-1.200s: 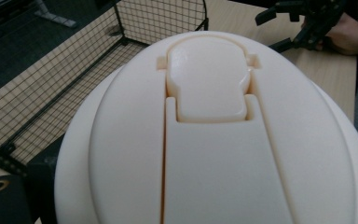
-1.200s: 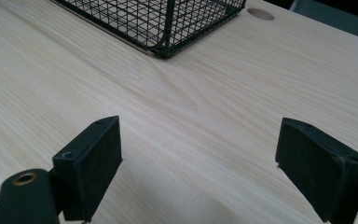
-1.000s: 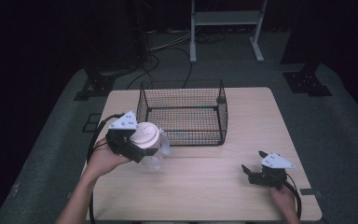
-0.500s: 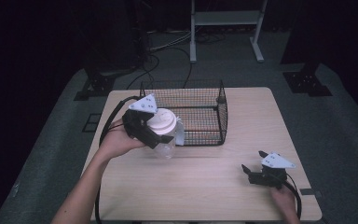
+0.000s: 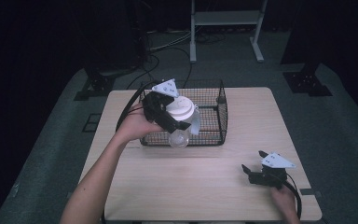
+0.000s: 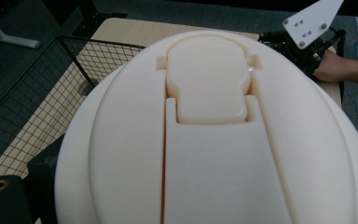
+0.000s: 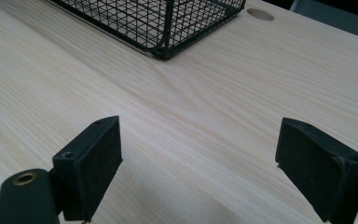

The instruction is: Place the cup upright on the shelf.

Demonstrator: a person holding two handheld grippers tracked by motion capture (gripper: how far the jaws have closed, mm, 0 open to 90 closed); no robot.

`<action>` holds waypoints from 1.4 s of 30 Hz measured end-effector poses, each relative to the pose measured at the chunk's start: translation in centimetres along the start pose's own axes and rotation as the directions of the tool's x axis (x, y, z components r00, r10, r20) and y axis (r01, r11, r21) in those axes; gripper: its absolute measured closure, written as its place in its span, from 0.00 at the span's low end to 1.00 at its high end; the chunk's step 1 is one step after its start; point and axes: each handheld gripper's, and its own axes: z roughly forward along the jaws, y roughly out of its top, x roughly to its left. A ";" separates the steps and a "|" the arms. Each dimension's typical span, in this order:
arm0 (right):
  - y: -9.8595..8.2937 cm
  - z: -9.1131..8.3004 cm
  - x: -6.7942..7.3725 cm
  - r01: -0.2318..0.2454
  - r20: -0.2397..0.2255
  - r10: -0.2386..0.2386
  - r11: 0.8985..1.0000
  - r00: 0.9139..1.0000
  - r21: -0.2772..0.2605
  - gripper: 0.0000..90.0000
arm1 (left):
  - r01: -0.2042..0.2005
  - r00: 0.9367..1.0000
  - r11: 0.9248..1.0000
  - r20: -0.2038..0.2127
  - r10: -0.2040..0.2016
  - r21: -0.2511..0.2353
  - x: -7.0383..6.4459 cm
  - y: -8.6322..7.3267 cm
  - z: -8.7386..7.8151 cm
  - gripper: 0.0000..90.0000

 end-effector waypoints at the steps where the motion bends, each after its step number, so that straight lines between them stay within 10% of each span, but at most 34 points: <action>1: 0.0 0.0 0.0 0.000 0.000 0.000 1.000 1.000 0.000 0.15 | 0.000 1.000 1.000 0.000 0.000 0.000 0.0 0.0 0.0 0.05; 15: 0.0 0.0 0.0 -0.002 -0.001 0.002 1.000 1.000 0.001 0.15 | 0.003 1.000 1.000 -0.021 -0.003 0.016 2.7 3.1 1.5 0.05; 42: 0.0 -0.1 -0.2 -0.023 0.000 0.023 1.000 1.000 -0.007 0.15 | 0.109 0.992 0.994 -0.065 -0.110 -0.011 7.9 3.4 4.6 0.05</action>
